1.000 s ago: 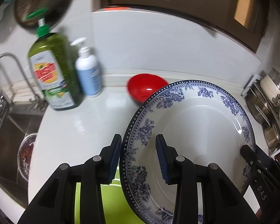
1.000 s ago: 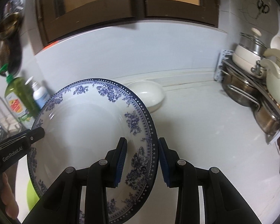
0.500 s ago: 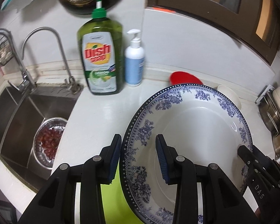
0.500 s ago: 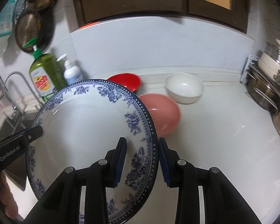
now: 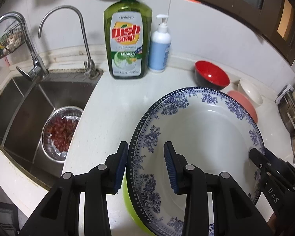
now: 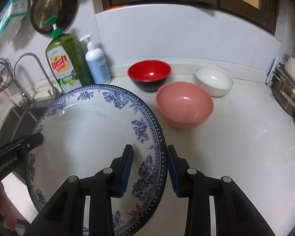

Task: Organize plates and bowls
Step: 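Lift the blue-and-white plate with both tools and carry it over the green plate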

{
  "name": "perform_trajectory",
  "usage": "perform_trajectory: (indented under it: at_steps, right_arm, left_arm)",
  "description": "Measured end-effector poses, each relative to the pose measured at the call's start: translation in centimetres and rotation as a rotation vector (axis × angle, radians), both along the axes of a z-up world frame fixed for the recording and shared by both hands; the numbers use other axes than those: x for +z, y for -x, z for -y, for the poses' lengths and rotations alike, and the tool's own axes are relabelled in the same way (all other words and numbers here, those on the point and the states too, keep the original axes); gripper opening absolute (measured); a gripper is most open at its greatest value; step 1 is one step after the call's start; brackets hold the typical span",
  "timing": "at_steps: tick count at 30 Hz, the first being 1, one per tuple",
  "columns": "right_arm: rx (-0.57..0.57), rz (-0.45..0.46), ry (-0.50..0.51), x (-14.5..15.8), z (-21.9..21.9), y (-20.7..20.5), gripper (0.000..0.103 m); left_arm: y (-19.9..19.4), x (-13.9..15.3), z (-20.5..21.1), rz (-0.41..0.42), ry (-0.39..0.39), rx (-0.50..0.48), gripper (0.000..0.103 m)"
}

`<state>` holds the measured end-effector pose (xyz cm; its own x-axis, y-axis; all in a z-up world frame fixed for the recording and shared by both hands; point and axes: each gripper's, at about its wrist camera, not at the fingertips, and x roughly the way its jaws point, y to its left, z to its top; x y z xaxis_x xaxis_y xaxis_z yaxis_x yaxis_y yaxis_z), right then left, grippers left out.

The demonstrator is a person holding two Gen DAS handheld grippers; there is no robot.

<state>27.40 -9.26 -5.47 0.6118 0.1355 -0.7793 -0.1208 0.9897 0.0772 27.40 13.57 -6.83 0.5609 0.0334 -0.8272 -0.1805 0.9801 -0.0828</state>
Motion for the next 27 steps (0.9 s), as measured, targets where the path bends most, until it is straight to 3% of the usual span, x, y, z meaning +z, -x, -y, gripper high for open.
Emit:
perform_trajectory:
  at_steps: [15,27]
  right_arm:
    - [0.041,-0.109,0.036,-3.6,-1.2,0.1,0.036]
    - [0.054,-0.186,0.041,-5.9,-1.3,-0.4,0.037]
  left_arm:
    - [0.5,-4.7,-0.4,-0.127,0.001,0.020,0.037]
    - [-0.2,-6.9,-0.6,-0.183,-0.010,0.028,0.037]
